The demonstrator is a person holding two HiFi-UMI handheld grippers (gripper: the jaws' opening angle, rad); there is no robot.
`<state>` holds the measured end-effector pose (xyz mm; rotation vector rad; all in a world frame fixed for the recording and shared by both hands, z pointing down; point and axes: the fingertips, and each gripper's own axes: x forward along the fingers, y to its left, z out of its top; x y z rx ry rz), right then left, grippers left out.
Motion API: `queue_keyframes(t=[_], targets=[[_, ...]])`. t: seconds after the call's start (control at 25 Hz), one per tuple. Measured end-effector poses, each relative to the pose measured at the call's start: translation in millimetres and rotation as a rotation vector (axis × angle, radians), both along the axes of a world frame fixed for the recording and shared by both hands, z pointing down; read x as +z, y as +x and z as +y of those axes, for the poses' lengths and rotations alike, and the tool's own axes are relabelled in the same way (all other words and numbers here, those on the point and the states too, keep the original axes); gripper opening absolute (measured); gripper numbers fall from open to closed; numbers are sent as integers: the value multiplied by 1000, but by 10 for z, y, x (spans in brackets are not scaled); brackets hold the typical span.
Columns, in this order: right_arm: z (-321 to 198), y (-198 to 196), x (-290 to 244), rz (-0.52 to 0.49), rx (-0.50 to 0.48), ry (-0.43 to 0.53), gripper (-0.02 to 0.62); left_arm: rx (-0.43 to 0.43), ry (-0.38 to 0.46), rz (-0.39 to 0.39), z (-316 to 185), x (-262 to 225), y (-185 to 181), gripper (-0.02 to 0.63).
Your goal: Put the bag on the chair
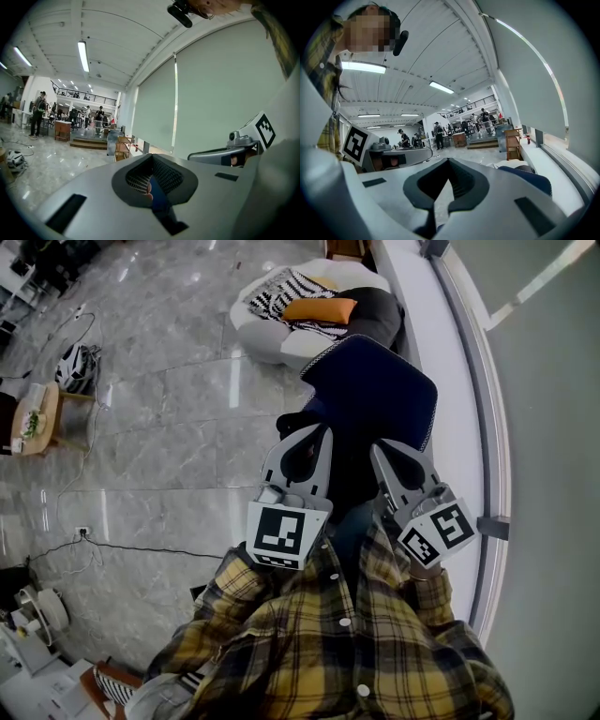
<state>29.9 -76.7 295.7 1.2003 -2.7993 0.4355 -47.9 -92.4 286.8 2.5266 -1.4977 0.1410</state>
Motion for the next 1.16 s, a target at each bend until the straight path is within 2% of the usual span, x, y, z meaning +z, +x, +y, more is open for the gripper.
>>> queue_keyframes(t=[0.24, 1.16], targets=[[-4, -88, 3, 12, -21, 3, 17, -22, -6, 2, -6, 9, -110, 18], [-6, -109, 39, 25, -42, -5, 17, -14, -16, -20, -4, 65, -101, 18]])
